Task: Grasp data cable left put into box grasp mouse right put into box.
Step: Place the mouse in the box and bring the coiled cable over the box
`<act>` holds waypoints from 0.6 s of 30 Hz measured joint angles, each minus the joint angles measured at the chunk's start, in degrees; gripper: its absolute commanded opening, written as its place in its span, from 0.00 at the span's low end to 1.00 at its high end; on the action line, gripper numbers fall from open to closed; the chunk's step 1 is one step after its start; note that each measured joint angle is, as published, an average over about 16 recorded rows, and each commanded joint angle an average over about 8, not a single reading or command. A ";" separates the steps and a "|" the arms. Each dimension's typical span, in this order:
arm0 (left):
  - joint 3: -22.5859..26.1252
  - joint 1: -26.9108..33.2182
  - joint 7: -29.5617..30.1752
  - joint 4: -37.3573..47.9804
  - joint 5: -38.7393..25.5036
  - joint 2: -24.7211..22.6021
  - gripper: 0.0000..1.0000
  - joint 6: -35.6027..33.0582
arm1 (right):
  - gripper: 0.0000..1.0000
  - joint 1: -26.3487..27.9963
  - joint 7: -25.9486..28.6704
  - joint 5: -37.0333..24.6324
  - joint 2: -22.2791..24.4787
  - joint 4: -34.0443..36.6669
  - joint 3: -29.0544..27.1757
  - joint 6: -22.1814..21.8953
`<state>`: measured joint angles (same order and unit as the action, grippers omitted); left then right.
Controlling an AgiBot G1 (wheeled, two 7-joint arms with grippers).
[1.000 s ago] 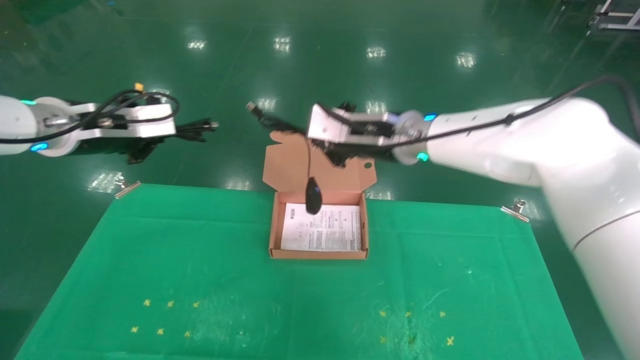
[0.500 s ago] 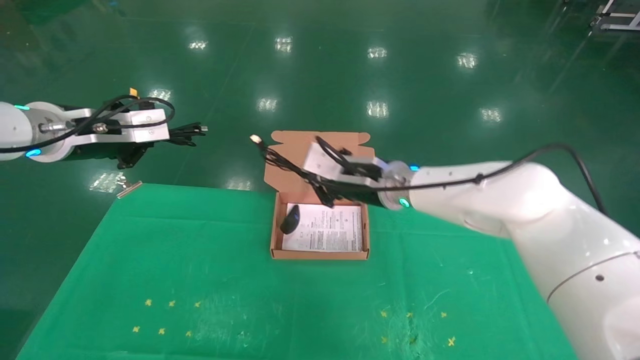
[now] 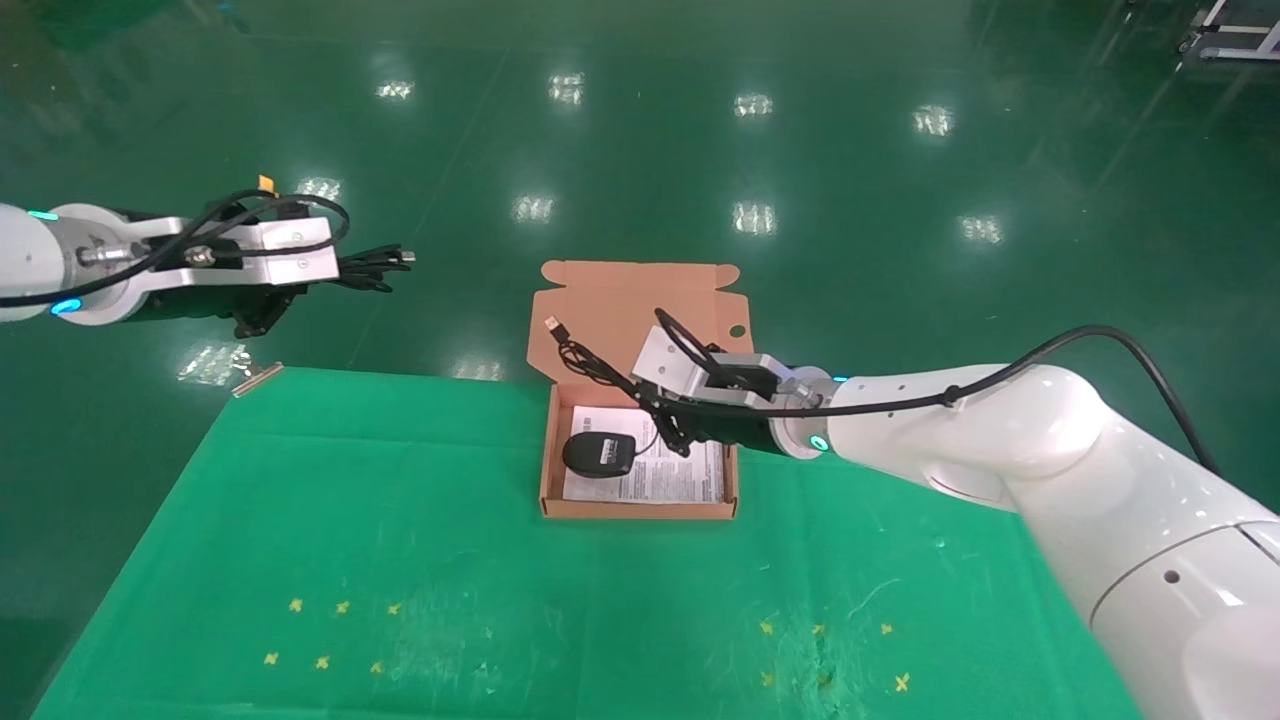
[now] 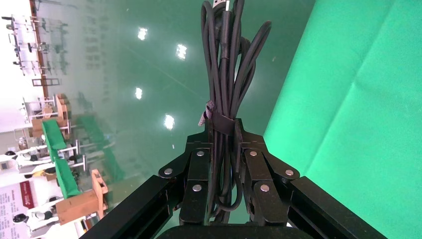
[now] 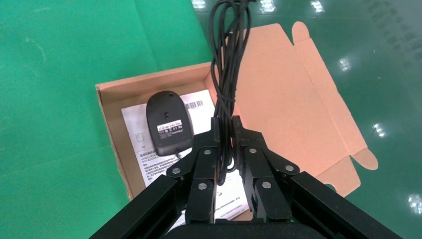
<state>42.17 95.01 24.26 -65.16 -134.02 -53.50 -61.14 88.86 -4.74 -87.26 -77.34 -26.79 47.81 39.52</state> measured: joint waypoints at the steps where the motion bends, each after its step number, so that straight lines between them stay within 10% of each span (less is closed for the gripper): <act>1: 0.04 -0.11 -0.04 0.08 0.04 -0.15 0.00 0.10 | 1.00 -0.05 0.04 0.16 0.12 -0.14 0.08 -0.01; 18: 1.26 -6.28 -9.36 7.46 7.10 -8.29 0.00 11.01 | 1.00 0.32 1.61 0.86 6.69 -4.89 0.03 0.37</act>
<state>43.43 88.73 14.90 -57.69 -126.92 -61.79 -50.13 89.18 -3.13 -86.40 -70.66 -31.69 47.85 39.89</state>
